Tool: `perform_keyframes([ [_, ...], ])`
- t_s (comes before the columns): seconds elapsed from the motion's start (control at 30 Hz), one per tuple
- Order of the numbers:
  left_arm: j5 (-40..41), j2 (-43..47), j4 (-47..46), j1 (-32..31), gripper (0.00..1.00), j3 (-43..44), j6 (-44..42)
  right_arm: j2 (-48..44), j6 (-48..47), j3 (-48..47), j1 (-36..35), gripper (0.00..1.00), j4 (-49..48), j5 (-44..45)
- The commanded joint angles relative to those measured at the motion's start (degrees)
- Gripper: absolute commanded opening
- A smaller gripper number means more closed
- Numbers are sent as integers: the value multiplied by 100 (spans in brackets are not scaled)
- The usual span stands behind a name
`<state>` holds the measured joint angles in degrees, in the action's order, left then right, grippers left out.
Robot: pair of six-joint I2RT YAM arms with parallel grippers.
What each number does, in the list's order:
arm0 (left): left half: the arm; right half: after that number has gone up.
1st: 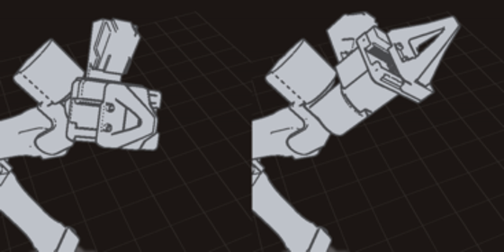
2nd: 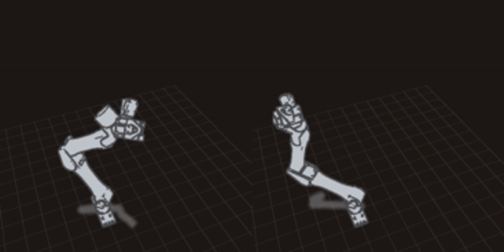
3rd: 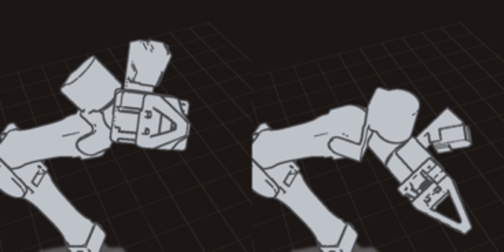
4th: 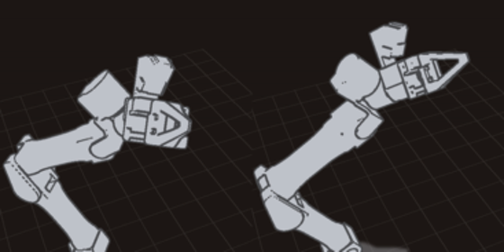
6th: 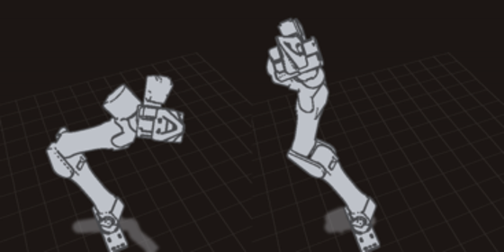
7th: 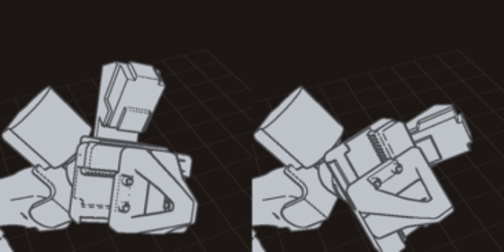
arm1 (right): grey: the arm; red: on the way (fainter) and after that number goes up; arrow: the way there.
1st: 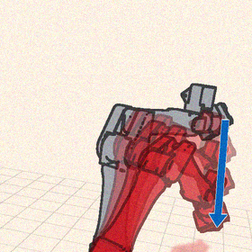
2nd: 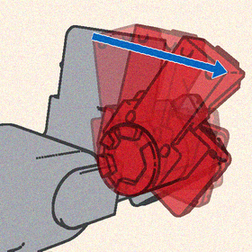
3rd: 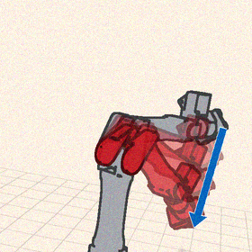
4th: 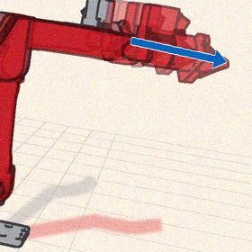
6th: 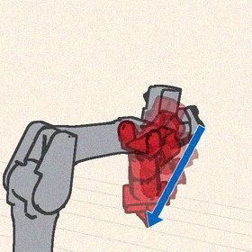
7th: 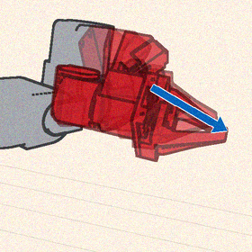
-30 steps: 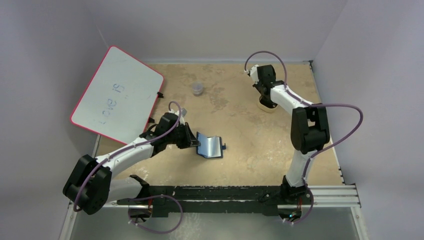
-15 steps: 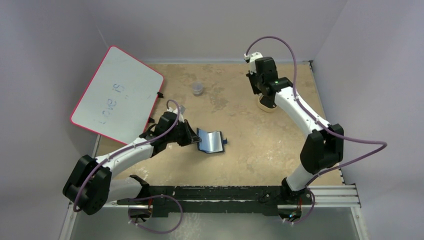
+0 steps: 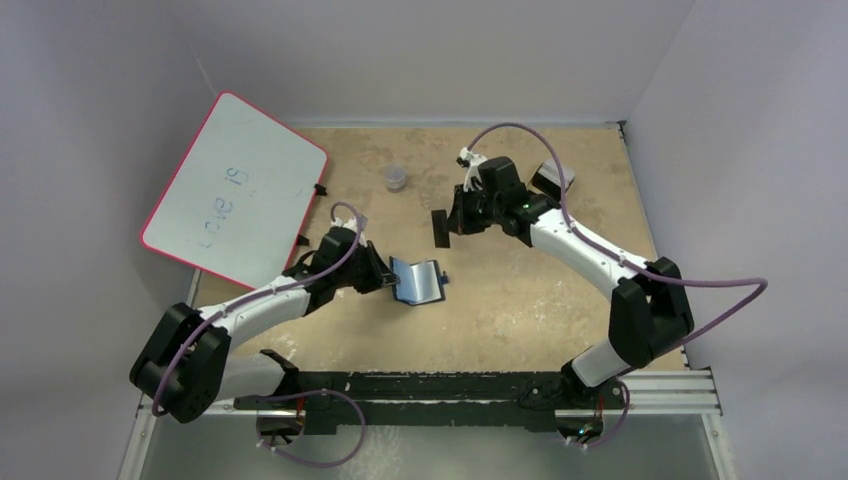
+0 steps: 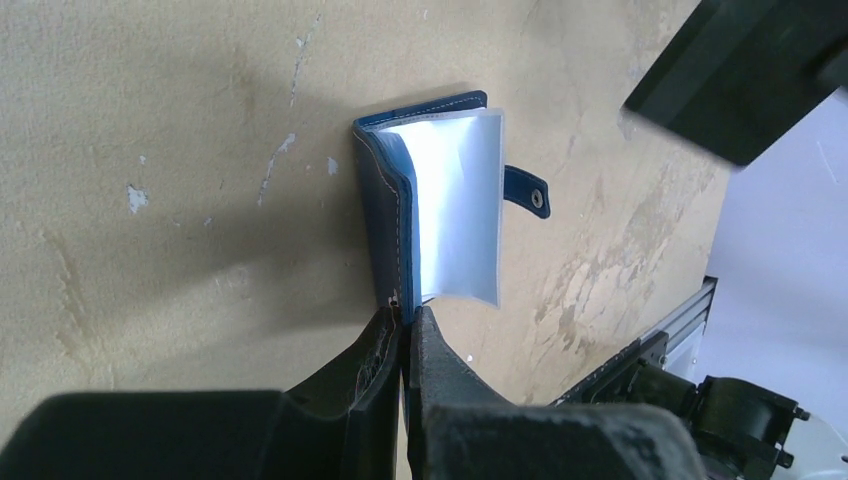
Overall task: Put the credit cards into the card holder
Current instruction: Insert the credit card into the card holder.
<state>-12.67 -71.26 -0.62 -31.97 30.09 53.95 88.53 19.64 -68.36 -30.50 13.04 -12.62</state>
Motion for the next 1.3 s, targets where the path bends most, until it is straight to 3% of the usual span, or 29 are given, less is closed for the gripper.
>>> perform_keyframes([
  [0.0, 221, -19, -532, -14, 0, -98, 69, -393, 839, 517, -119, 0, -689, -644],
  [0.3, 327, -108, -504, -15, 0, -228, -54, -916, 1509, 1455, -254, 0, -1311, -845],
  [0.67, 316, 129, -497, -13, 0, -313, 9, -998, 1875, 1524, -912, 0, -1149, -318],
  [1.27, 330, -135, -481, -18, 0, -321, -113, -106, 1660, 1335, -1213, 0, -1170, 50],
])
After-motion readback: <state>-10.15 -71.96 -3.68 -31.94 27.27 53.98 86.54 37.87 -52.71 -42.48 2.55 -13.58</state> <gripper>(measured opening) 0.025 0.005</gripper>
